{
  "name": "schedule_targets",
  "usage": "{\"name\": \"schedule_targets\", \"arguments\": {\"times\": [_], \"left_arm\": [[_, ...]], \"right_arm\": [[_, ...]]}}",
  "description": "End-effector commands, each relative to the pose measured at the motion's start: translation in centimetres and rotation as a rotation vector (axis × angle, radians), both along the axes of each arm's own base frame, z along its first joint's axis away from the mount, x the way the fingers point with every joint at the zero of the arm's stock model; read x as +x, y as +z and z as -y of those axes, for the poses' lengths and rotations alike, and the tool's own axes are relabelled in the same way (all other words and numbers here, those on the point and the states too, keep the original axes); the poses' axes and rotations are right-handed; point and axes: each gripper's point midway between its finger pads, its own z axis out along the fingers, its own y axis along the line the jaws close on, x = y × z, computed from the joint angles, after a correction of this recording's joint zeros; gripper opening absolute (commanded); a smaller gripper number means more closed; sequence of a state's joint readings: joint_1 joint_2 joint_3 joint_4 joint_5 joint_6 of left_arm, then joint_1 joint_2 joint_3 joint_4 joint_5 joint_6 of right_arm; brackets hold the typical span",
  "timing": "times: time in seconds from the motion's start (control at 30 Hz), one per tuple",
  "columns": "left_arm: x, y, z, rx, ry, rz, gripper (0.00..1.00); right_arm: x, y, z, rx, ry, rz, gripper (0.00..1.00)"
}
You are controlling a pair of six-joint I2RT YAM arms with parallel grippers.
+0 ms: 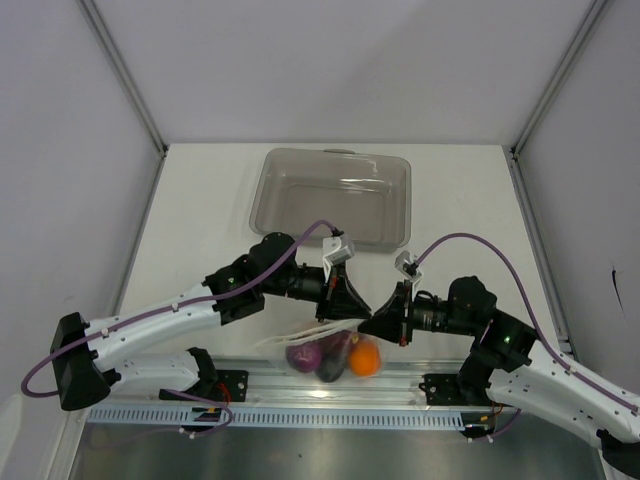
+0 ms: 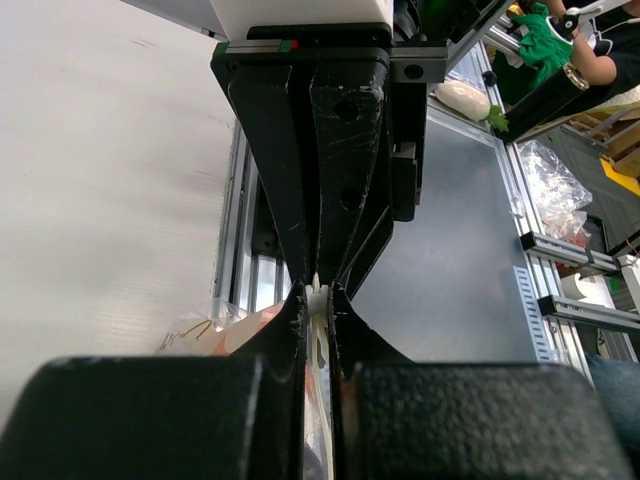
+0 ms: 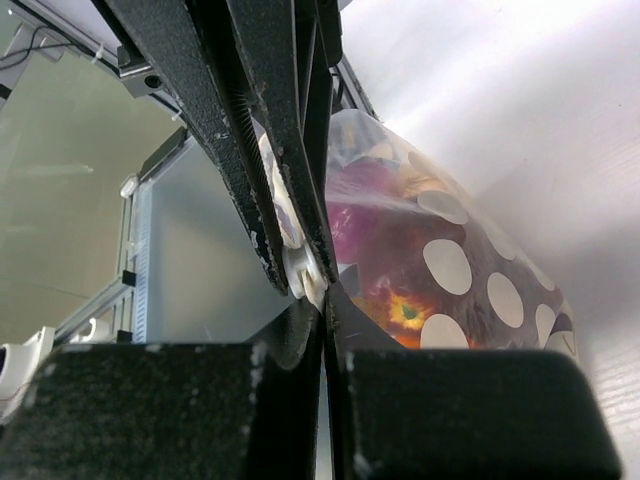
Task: Place the food in the zip-top bag and seal the zipper
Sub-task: Zip the zipper food storage bag at the center of the board.
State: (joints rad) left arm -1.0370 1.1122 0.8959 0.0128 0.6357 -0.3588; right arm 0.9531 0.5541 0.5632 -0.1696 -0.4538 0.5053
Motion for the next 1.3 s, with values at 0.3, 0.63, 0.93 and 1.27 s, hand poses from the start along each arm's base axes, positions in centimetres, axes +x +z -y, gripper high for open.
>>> {"name": "schedule_targets", "arguments": {"times": [0.3, 0.63, 0.93, 1.27], "left_arm": [[0.7, -1.6, -1.1, 0.107, 0.075, -0.022, 0.01], [0.9, -2.9, -2.2, 0.165, 0.107, -0.019, 0.01], [1.4, -3.9, -4.8, 0.218, 0.187, 0.007, 0.01], [1.2, -3.6, -8.4, 0.233, 0.281, 0.029, 0.01]], "right_arm": [[3.0, 6.7, 0.9, 0.221, -0.243, -0.069, 0.00], [5.3, 8.0, 4.6, 0.326, -0.483, -0.110, 0.00], [5.5, 6.2, 5.1, 0.293, -0.520, -0.141, 0.00], [6.5, 4.6, 6.5, 0.220, -0.614, -0.126, 0.00]]}}
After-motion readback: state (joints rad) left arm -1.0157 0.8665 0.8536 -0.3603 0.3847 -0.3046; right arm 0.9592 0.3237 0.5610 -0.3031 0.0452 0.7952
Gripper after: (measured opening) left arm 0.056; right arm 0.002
